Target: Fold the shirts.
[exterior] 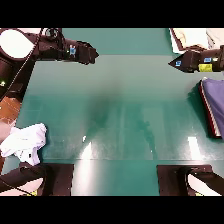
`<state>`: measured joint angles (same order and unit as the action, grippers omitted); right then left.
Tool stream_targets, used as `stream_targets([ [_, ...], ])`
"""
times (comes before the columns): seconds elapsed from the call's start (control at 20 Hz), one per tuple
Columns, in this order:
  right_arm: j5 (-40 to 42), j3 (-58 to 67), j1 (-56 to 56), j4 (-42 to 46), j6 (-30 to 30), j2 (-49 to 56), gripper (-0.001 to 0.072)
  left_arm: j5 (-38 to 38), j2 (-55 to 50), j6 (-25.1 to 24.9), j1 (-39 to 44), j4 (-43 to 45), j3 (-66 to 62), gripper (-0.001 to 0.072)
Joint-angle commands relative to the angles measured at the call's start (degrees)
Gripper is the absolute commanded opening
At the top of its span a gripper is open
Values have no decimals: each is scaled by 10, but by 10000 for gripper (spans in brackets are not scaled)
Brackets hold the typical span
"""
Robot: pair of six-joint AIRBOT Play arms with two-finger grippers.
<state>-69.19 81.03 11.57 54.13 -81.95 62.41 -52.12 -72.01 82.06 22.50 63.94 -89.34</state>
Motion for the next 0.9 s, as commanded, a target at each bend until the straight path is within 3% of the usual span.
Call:
stream_targets([
  [0.0,0,0,1,0,0,0,16,3,0,0,0,0,0,27],
  [0.6,-6,0,1,-1,0,0,16,5,0,3,0,-4,0,27],
  [0.7,-20,0,1,-1,0,0,16,43,0,4,-1,-2,0,27],
  [0.85,-37,0,1,-1,0,0,16,-29,28,4,-32,19,0,27],
])
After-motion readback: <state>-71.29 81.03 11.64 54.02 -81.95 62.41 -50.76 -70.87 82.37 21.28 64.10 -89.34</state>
